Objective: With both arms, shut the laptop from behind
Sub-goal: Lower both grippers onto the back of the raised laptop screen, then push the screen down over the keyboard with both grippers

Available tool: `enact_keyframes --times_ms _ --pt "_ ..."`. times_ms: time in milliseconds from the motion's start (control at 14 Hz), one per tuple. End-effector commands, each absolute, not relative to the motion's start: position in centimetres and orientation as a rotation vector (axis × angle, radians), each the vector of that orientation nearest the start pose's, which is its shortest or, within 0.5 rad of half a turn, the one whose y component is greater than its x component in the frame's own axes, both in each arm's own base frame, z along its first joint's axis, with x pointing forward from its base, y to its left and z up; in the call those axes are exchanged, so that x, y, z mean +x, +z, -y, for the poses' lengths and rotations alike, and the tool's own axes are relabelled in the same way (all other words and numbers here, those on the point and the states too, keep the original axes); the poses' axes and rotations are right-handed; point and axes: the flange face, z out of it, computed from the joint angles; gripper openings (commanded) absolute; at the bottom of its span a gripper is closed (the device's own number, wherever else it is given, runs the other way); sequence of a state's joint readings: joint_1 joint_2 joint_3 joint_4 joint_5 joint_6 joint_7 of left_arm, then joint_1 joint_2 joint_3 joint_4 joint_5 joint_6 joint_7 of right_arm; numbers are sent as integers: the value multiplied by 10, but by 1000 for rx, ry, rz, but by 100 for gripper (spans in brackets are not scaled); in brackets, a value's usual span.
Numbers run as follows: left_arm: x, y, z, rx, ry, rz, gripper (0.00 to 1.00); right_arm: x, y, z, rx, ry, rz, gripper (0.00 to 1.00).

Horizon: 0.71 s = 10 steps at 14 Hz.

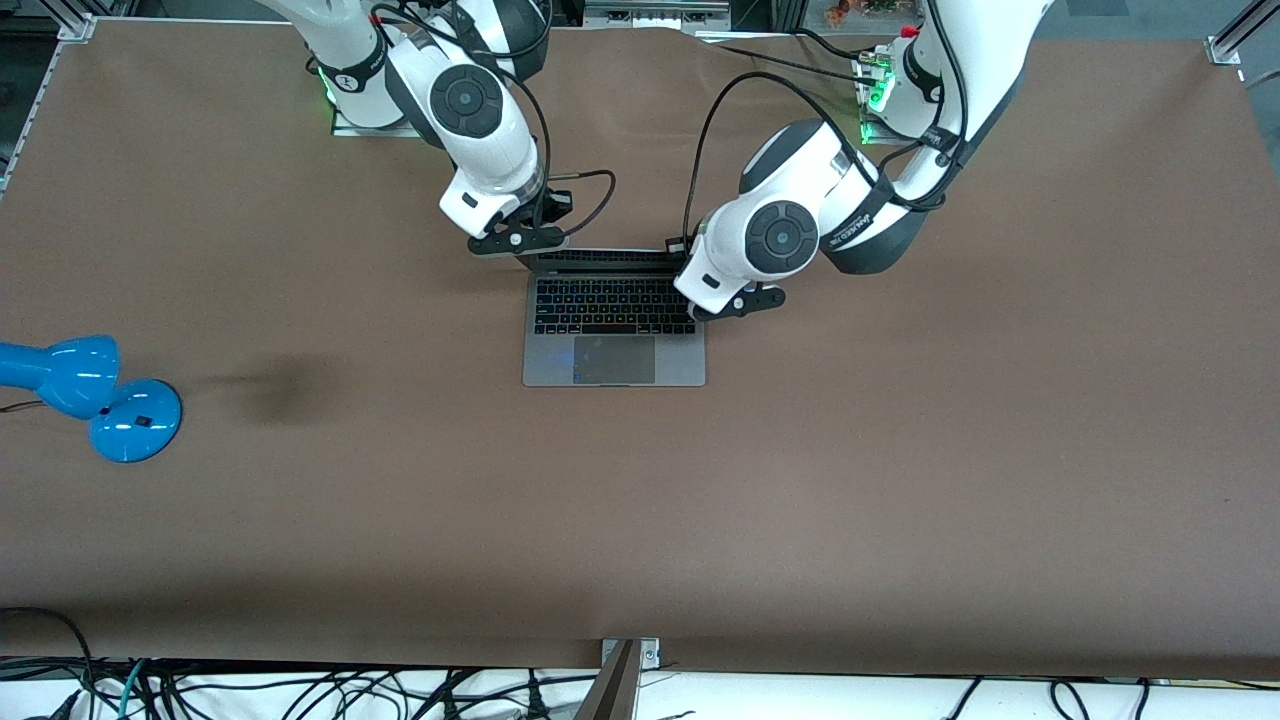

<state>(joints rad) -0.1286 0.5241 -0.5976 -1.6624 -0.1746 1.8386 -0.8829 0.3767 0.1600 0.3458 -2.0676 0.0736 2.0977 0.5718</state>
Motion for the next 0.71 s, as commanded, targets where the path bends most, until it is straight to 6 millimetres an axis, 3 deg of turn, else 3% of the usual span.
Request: enact_keyframes --times_ms 0,643 --pt "517 330 401 -3137 783 430 0 439 347 -375 -3101 231 165 0" --pt "549 311 393 -3139 792 507 0 493 327 -368 -3102 172 127 0"
